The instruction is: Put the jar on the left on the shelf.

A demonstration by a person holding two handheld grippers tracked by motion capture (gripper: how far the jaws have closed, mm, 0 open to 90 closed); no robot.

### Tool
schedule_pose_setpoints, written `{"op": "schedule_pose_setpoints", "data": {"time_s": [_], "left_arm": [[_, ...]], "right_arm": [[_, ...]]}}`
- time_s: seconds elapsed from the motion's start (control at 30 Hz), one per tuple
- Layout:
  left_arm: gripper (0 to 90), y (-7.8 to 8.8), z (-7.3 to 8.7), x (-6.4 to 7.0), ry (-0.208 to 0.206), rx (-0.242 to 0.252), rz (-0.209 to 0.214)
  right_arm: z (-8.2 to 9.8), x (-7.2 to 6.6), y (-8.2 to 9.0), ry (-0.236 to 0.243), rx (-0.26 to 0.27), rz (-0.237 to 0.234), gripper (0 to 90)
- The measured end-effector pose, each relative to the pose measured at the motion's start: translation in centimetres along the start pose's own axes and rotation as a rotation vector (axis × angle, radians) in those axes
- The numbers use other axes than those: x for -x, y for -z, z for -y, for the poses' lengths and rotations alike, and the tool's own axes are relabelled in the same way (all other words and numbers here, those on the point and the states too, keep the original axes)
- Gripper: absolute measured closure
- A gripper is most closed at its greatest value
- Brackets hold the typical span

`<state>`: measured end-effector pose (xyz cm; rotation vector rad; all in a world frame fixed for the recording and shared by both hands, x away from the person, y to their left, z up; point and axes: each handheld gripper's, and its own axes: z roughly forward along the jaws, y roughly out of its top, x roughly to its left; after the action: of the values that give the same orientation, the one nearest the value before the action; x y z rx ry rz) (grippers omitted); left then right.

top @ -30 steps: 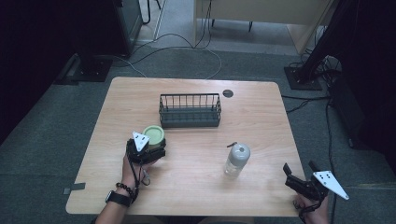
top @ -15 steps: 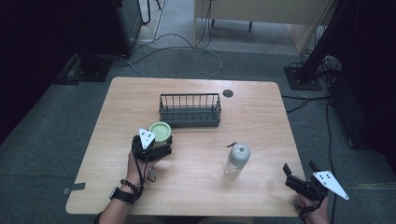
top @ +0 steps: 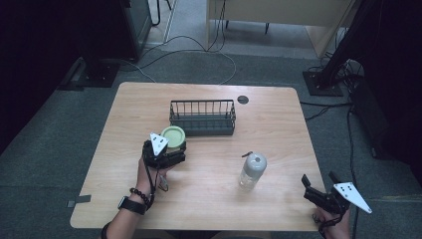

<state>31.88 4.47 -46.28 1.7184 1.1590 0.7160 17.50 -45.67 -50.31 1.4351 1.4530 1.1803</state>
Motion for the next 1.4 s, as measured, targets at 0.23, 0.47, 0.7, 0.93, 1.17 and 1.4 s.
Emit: {"op": "schedule_pose_setpoints", "data": {"time_s": [0.23,0.47,0.7,0.93,1.17,1.4], "left_arm": [[11.5,0.0,-1.1,0.1,-0.001,0.014,0.007],[11.5,-0.1,-2.2,0.3,-0.004,0.023,0.016],[11.5,-0.1,-3.2,0.4,-0.003,0.034,0.021],[11.5,-0.2,-4.4,0.4,0.000,0.041,0.029],[11.5,-0.6,-5.2,0.3,0.001,0.042,0.031],[11.6,-0.9,-5.8,0.2,-0.005,0.043,0.033]], "right_arm": [[0.0,0.0,0.0,0.000,0.000,-0.001,0.1],[0.0,0.0,0.0,-0.001,0.001,-0.002,0.0],[0.0,0.0,0.0,0.000,0.001,-0.003,0.1],[0.0,0.0,0.0,0.000,0.001,-0.005,0.1],[0.0,0.0,0.0,-0.001,0.001,-0.004,0.1],[0.0,0.0,0.0,0.000,0.001,-0.003,0.0]]}}
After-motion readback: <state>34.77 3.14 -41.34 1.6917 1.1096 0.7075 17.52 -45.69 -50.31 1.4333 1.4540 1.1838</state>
